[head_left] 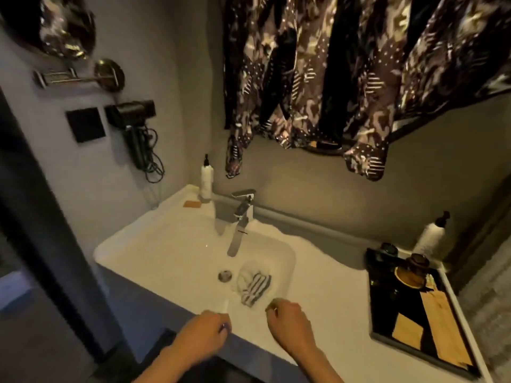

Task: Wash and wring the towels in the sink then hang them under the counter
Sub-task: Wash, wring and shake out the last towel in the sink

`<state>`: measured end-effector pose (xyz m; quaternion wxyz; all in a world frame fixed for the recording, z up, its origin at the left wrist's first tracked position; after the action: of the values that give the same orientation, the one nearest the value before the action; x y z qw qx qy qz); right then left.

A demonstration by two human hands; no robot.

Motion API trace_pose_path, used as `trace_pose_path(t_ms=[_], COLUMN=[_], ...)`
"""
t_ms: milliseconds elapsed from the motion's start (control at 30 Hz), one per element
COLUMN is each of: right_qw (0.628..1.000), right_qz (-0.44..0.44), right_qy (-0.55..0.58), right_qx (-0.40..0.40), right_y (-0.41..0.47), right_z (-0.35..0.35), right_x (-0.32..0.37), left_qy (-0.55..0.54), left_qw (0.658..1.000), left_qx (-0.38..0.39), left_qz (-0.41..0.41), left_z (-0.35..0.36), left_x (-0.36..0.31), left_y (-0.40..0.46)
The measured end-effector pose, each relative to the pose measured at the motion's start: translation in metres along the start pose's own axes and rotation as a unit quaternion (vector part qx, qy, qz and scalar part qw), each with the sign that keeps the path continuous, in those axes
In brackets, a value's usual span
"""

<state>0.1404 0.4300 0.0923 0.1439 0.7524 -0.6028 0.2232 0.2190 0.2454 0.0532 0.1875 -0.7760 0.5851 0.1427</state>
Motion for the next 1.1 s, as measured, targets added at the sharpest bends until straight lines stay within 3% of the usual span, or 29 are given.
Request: trace_pose_path(t_ms=[133, 200, 467, 700, 867, 1000, 1100], right_qw=[0.993, 0.991, 0.996, 0.995, 0.981, 0.979, 0.979], right_qz=[-0.047, -0.057, 0.001, 0.074, 0.189, 0.177, 0.199], right_qy=[0.006, -0.031, -0.08, -0.046, -0.041, -0.101, 0.018], right_qx=[-0.107, -0.121, -0.034, -0.038, 0.008, -0.006, -0.041], right_y=[0.049, 0.064, 0.126, 0.197, 0.255, 0.272, 0.287], right_z=[-0.034, -0.033, 0.044, 0.114, 0.19, 0.227, 0.217], right_x=[0.065, 0.073, 0.046, 0.021, -0.013, -0.031, -0.027], left_qy=[-0.031, -0.05, -0.063, -0.072, -0.066, -0.147, -0.275], left_qw=[0.989, 0.987, 0.996, 0.997, 0.996, 0.981, 0.936], left_qx=[-0.141, -0.153, -0.066, -0.013, 0.042, 0.045, 0.037], left_qz=[-0.027, -0.023, -0.01, -0.03, -0.05, -0.114, -0.217], left_z=[-0.105, -0.122, -0.084, -0.039, 0.008, 0.02, 0.022], left_x=[0.033, 0.04, 0.074, 0.126, 0.174, 0.2, 0.209], left_y=[0.041, 0.051, 0.094, 0.177, 0.232, 0.261, 0.278])
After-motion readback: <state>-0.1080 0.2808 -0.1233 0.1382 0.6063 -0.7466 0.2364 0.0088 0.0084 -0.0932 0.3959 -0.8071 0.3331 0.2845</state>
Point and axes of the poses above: each hand's wrist, its own y-axis towards the middle knuckle, its own z-axis out of the palm, x = y × z, the point moved 6 cm from there along y, towards the middle knuckle, and after that the axes turned 12 degrees about -x, right-handed, at the moved point
